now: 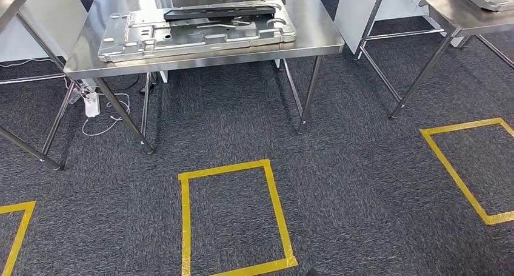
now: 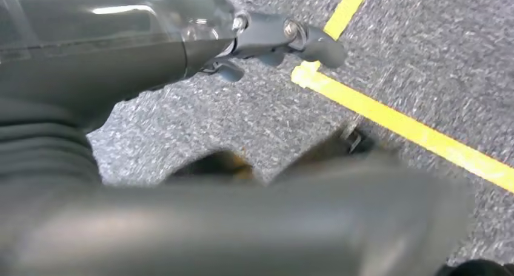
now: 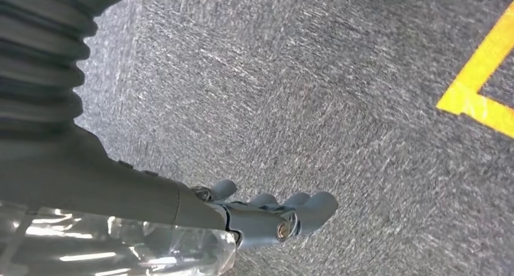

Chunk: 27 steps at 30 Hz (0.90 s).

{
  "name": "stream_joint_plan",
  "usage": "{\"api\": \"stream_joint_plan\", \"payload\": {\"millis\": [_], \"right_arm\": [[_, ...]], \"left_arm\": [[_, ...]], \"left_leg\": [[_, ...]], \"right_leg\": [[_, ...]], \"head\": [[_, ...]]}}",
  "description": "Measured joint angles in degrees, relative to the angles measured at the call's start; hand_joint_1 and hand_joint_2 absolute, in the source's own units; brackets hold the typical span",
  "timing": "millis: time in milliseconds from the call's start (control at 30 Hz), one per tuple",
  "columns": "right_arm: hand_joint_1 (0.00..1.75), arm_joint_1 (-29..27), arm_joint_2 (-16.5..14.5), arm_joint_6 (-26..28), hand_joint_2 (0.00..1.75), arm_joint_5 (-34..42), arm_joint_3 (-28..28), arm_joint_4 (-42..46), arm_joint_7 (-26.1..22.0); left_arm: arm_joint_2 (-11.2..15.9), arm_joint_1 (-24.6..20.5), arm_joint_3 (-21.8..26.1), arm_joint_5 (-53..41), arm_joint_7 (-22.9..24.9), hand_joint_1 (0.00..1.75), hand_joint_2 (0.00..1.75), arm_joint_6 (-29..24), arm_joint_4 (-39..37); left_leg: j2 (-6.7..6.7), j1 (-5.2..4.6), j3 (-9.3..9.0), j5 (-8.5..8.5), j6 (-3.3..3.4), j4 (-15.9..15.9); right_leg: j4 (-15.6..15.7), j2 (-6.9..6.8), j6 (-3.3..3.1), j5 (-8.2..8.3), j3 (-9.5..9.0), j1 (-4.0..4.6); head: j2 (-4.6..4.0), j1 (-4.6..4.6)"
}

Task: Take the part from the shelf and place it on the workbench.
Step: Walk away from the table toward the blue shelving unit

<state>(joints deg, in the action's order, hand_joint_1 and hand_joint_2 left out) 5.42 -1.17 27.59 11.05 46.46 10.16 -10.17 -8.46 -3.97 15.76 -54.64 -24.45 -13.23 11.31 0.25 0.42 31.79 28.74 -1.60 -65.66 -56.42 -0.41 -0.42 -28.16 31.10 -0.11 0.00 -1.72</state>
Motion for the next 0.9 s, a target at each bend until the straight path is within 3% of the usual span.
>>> {"api": "stream_joint_plan", "payload": {"millis": [67, 133, 200, 233, 300, 367, 400, 433, 500, 533, 567, 633, 700, 767, 833, 867, 900], "right_arm": [[0.00, -0.05, -0.09, -0.04, 1.75, -0.01, 0.36, 0.00, -0.44], [0.00, -0.17, -0.14, -0.26, 1.75, 0.10, 0.51, 0.00, -0.84], [0.00, -0.22, -0.16, -0.51, 1.75, 0.21, 0.55, 0.00, -1.09], [0.00, -0.22, -0.18, -0.60, 1.75, 0.22, 0.60, 0.00, -1.21], [0.00, -0.31, -0.23, -0.88, 1.75, 0.25, 0.78, 0.00, -1.40], [0.00, -0.55, -0.23, -1.26, 1.75, 0.27, 0.93, 0.00, -1.54], [0.00, -0.64, -0.23, -1.46, 1.75, 0.27, 0.96, 0.00, -1.62], [0.00, -0.67, -0.23, -1.61, 1.75, 0.28, 0.98, 0.00, -1.70], [0.00, -0.55, -0.24, -1.75, 1.75, 0.31, 1.00, 0.00, -1.83], [0.00, -0.45, -0.24, -1.76, 1.75, 0.32, 1.00, 0.00, -1.87], [0.00, -0.35, -0.25, -1.76, 1.75, 0.32, 1.01, 0.00, -1.88], [0.00, -0.30, -0.26, -1.74, 1.75, 0.30, 1.04, 0.00, -1.86], [0.00, -0.26, -0.24, -1.70, 1.75, 0.23, 1.07, 0.00, -1.81], [0.00, -0.10, -0.18, -1.68, 1.75, 0.17, 1.09, 0.00, -1.81], [0.00, -0.05, -0.14, -1.67, 1.75, 0.15, 1.10, 0.00, -1.82], [0.00, -0.07, -0.14, -1.67, 1.75, 0.14, 1.10, 0.00, -1.82], [0.00, -0.08, -0.14, -1.67, 1.75, 0.14, 1.11, 0.00, -1.82]], "left_arm": [[0.00, -0.11, -0.02, -0.16, 0.70, 0.00, 1.75, -0.42, 0.01], [0.00, -0.12, -0.03, -0.21, 1.27, 0.00, 1.75, -0.62, 0.00], [0.01, -0.05, -0.03, -0.22, 1.65, 0.00, 1.75, -0.62, -0.02], [0.01, 0.00, -0.03, -0.22, 1.77, 0.00, 1.75, -0.57, -0.02], [0.02, 0.08, -0.03, -0.22, 2.04, 0.00, 1.75, -0.32, -0.03], [0.09, 0.16, -0.03, -0.22, 2.31, 0.00, 1.75, 0.04, -0.04], [0.13, 0.18, -0.03, -0.22, 2.43, 0.00, 1.75, 0.22, -0.05], [0.15, 0.19, -0.03, -0.22, 2.50, 0.00, 1.75, 0.38, -0.05], [0.15, 0.15, -0.03, -0.22, 2.67, 0.00, 1.75, 0.58, -0.05], [0.16, 0.12, -0.03, -0.22, 2.72, 0.00, 1.75, 0.61, -0.05], [0.16, 0.11, -0.03, -0.22, 2.76, 0.00, 1.75, 0.62, -0.05], [0.18, 0.12, -0.03, -0.22, 2.76, 0.00, 1.75, 0.61, -0.05], [0.21, 0.10, -0.02, -0.19, 2.72, 0.00, 1.75, 0.59, -0.04], [0.25, -0.03, -0.01, -0.13, 2.63, 0.00, 1.75, 0.56, -0.03], [0.26, -0.26, -0.01, -0.06, 2.53, 0.00, 1.75, 0.55, -0.02], [0.26, -0.38, -0.01, -0.03, 2.50, 0.00, 1.75, 0.54, -0.01], [0.26, -0.48, -0.01, -0.03, 2.52, 0.00, 1.75, 0.54, -0.01]], "left_leg": [[-0.02, -0.18, -3.43, 0.73, 0.31, 5.67], [-0.09, -0.20, -3.84, 1.41, 0.56, 7.24], [-0.38, 0.01, -3.88, 1.66, 1.01, 8.30], [-0.49, 0.16, -3.85, 1.74, 1.30, 8.81], [-0.50, 0.15, -3.56, 1.69, 1.66, 8.88], [-0.42, 0.11, -3.45, 1.66, 1.72, 8.70], [-0.43, 0.11, -3.49, 1.67, 1.71, 8.62], [-0.47, 0.11, -3.57, 1.69, 1.69, 8.56], [-0.60, 0.01, -3.62, 1.78, 1.55, 8.45], [-0.66, -0.10, -3.45, 1.80, 1.40, 8.35], [-0.70, -0.21, -3.21, 1.77, 1.21, 8.25], [-0.73, -0.38, -2.80, 1.62, 0.75, 8.16], [-0.71, -0.34, -2.45, 2.53, 0.30, 7.16], [-0.69, -0.24, -0.48, 5.74, 0.00, 2.06], [-0.68, -0.18, 2.55, 9.24, -0.20, -5.64], [-0.68, -0.09, 3.32, 9.84, -0.30, -8.00], [-0.66, 0.07, 3.16, 9.37, -0.40, -8.31]], "right_leg": [[-0.62, -0.03, 0.48, 0.21, 0.38, 0.17], [-0.92, -0.07, 1.08, 0.51, 0.72, 0.25], [-2.22, -0.03, 1.59, -0.53, 1.76, 0.19], [-4.26, 0.01, 1.79, -1.91, 2.86, 0.14], [-11.39, 0.05, 2.04, -5.44, 6.19, -0.07], [-16.91, 0.06, 2.11, -6.71, 8.42, -0.15], [-16.76, 0.06, 2.11, -5.79, 8.24, -0.15], [-14.32, 0.06, 2.08, -3.95, 7.02, -0.15], [-6.59, 0.13, 1.89, -0.24, 3.34, -0.08], [-3.64, 0.19, 1.78, 0.61, 1.99, 0.00], [-2.03, 0.24, 1.68, 0.76, 1.33, 0.09], [-1.53, 0.29, 1.53, 0.40, 1.32, 0.07], [-1.31, 0.22, 1.05, 0.61, 1.41, -0.31], [-1.10, 0.09, 0.38, 0.85, 1.46, -0.57], [-1.15, 0.00, 0.05, 1.00, 1.61, -0.56], [-1.20, -0.03, 0.03, 1.06, 1.68, -0.57], [-1.27, -0.03, 0.05, 1.13, 1.74, -0.61]], "head": [[0.00, -0.18], [0.00, -0.11], [0.00, 0.10], [0.00, 0.39], [0.00, 1.28], [0.00, 1.97], [0.00, 2.29], [0.00, 2.54], [0.00, 2.96], [0.00, 3.08], [0.00, 3.11], [0.00, 2.85], [0.00, 2.38], [0.00, 1.63], [0.00, 0.90], [0.00, 0.69], [0.00, 0.49]]}}
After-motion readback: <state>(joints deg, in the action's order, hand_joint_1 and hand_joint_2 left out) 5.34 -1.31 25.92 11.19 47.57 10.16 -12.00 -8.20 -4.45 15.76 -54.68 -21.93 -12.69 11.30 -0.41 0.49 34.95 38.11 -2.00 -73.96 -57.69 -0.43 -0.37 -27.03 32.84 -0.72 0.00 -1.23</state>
